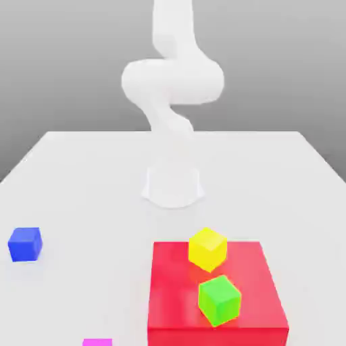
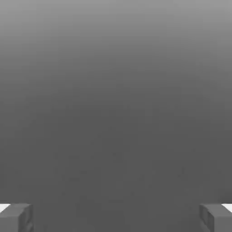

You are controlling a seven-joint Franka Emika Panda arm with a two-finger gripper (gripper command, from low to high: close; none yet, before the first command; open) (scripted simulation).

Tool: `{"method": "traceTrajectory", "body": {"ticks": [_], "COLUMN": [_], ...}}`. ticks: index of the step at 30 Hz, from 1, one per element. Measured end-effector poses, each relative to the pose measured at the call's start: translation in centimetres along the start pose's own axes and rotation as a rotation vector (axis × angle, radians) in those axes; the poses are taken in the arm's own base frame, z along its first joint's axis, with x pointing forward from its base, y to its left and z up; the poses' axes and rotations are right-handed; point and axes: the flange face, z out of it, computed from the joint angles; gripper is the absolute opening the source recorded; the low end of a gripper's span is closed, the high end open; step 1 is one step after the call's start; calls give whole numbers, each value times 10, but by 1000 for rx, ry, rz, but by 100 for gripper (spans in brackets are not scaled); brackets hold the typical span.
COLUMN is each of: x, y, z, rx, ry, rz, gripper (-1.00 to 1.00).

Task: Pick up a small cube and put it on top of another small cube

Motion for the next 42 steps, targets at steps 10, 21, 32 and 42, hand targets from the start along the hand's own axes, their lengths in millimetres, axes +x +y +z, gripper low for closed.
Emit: {"method": "traceTrajectory", "body": {"ticks": [10, 21, 32, 42], "x": [17, -9, -74, -94], "y": [34, 122, 244, 266], "z": [174, 347, 481, 512], "rx": [-151, -341, -526, -531], "ry": [-194, -373, -510, -514], "rz": [-1, 0, -21, -21], "gripper": [0, 0, 0, -100]}}
